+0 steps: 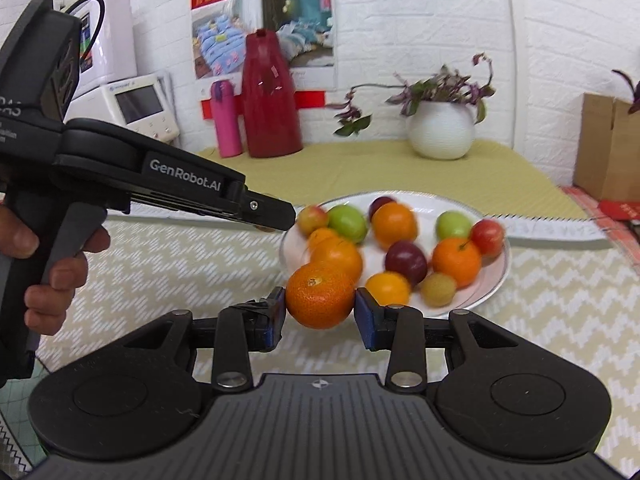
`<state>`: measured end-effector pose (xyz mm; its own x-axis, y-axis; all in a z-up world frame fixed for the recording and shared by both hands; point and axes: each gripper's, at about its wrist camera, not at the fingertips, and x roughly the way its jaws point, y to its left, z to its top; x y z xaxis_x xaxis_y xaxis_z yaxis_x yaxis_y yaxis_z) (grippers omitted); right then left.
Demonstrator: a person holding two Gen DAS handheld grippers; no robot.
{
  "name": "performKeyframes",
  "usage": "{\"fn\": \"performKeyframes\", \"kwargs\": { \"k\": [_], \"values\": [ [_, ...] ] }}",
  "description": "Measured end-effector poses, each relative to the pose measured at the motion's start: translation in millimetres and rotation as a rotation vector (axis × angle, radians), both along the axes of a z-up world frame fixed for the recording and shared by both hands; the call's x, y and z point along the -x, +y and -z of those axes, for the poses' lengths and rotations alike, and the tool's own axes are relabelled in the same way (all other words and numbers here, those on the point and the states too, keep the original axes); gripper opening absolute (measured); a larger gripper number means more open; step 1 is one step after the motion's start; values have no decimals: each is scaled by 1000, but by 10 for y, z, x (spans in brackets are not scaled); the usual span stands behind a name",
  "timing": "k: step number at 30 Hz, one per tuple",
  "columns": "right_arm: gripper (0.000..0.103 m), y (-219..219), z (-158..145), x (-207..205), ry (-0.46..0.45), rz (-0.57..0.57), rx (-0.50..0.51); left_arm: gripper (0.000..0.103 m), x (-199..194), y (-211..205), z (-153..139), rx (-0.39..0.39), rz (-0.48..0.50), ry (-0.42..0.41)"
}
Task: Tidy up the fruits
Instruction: 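Carry the tangerine and kiwi onto the plate and open both tools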
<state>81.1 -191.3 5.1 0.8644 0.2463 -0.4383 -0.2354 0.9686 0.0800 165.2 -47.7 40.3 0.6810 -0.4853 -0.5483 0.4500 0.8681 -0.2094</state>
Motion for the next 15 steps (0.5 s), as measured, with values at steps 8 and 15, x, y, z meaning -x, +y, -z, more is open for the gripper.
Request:
{"fn": "performKeyframes", "kwargs": {
  "k": [8,15],
  "values": [
    [64,-283,-82,-227,-52,98,51,103,-297,-269,2,45,38,54],
    [64,-427,-50,-521,-79,104,86,103,-518,-356,164,26,48,102]
  ]
}}
